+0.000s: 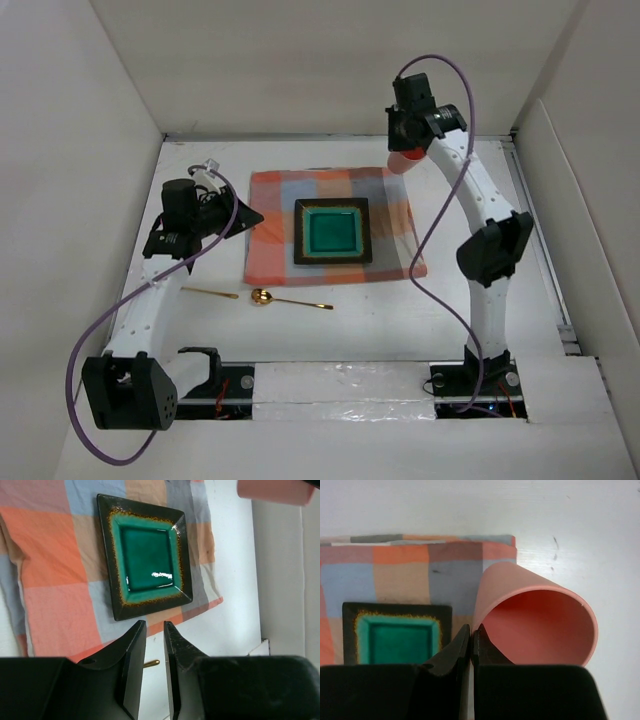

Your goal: Set the dinner table for one person

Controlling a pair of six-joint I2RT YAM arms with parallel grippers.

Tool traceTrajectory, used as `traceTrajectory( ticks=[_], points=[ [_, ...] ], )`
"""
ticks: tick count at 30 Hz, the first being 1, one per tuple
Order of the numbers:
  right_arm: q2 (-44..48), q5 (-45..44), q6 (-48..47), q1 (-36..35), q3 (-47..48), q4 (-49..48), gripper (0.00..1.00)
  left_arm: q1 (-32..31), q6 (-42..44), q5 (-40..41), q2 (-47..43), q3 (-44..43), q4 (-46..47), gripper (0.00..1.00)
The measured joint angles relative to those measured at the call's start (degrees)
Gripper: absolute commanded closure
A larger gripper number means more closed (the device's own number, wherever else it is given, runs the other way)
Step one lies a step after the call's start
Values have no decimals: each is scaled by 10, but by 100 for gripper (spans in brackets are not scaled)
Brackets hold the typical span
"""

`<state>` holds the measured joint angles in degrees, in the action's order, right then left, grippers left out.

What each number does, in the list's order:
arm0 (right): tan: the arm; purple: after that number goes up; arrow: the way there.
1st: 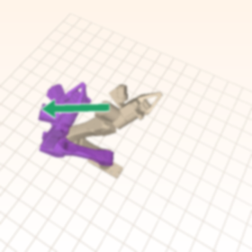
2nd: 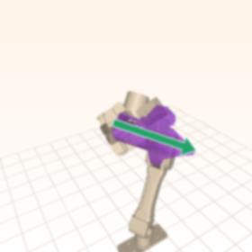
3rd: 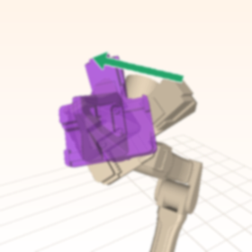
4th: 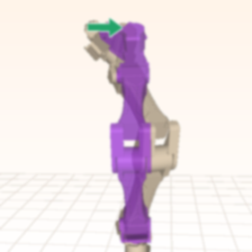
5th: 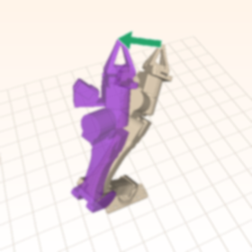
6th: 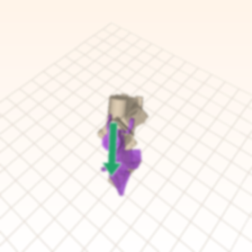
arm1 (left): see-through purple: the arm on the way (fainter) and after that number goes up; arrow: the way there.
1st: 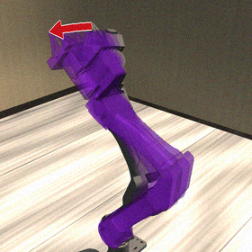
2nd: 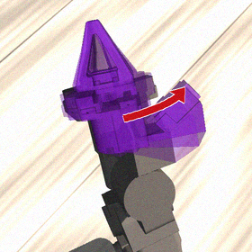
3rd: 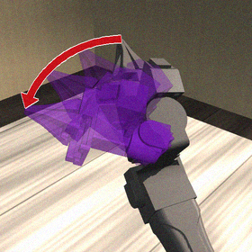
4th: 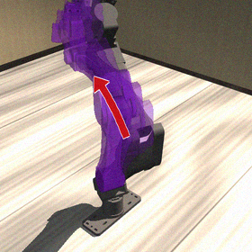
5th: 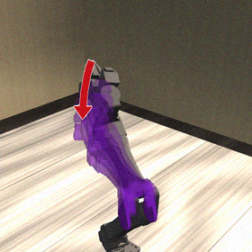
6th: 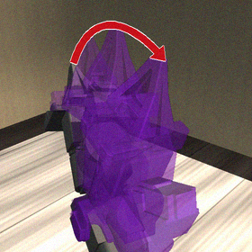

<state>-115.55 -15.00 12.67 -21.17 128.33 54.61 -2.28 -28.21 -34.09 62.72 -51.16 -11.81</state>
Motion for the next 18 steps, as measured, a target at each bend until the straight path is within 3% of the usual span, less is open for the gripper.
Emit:
traceTrajectory(
  ticks=[5, 18],
  points=[
    [-121, 42, -34, 11, 116, 19, 100, 0, 16, 9, 0, -14, -20, 80],
    [-194, 72, -50, 24, 140, 21, 100, 0, 30, 19, 9, -26, -40, 80]
  ],
)
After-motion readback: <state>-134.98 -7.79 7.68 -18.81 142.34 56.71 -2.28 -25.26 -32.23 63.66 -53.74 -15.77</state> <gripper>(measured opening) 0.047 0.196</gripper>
